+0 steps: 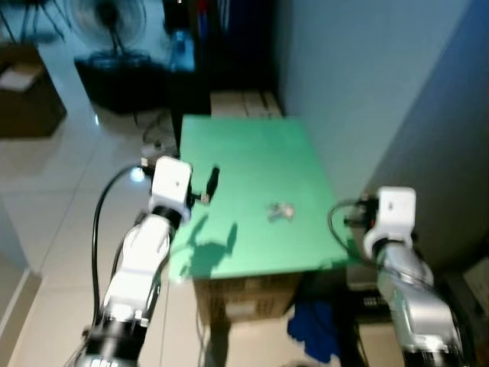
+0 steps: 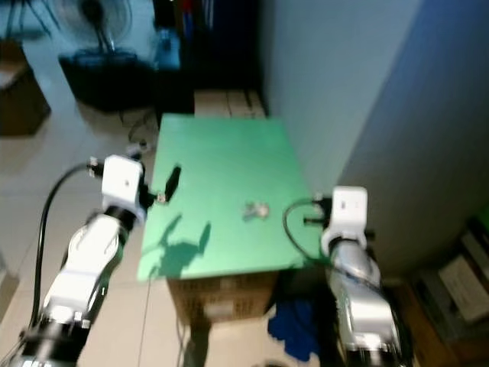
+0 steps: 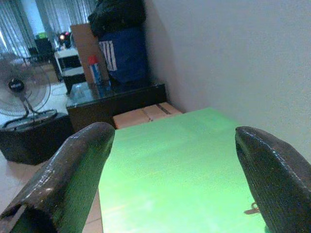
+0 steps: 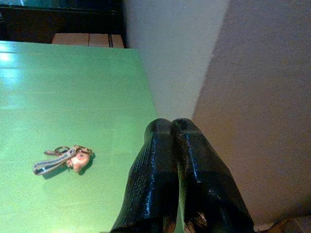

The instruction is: Hang keys on a hook

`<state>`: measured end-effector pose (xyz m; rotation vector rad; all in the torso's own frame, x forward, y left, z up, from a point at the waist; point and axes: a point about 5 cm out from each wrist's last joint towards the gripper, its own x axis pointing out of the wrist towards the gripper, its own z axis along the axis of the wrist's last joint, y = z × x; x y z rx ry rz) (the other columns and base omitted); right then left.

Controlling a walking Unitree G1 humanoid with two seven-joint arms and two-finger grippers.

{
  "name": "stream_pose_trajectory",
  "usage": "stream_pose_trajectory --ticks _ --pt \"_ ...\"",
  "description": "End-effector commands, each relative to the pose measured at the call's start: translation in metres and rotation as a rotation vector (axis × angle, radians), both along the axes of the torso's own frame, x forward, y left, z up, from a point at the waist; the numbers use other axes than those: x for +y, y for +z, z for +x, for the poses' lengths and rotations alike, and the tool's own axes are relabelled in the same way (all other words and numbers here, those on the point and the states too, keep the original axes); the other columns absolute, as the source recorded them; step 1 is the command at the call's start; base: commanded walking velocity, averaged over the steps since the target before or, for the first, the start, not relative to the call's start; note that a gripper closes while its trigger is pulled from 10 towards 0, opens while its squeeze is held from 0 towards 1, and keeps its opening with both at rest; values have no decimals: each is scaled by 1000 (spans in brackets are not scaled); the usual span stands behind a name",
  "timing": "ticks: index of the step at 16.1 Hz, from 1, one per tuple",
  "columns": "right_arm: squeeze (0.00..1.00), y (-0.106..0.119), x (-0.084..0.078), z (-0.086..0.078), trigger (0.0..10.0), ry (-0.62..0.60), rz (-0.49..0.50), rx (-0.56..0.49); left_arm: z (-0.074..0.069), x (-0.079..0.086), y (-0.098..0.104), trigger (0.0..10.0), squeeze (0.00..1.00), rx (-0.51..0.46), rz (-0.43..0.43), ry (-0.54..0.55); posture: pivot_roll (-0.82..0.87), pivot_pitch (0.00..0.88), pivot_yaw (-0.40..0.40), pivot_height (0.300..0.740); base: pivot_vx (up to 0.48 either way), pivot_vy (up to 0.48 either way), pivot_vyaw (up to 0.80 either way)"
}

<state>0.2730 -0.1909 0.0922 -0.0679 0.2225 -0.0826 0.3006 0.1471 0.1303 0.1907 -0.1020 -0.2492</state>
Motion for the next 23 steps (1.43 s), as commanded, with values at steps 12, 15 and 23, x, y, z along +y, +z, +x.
stream_pose_trajectory --ticks 12,15,23 --pt "0 10 15 8 10000 146 63 -43 0 7 -1 10000 0 2 5 -10 -83 0 -13 740 297 0 -129" --pt "0 9 20 7 10000 208 16 -24 1 8 -1 10000 0 2 10 -7 -83 0 -16 740 329 0 267" --pt "0 4 23 4 10000 279 33 -7 3 6 -5 10000 0 24 18 8 -93 0 -18 740 41 0 100"
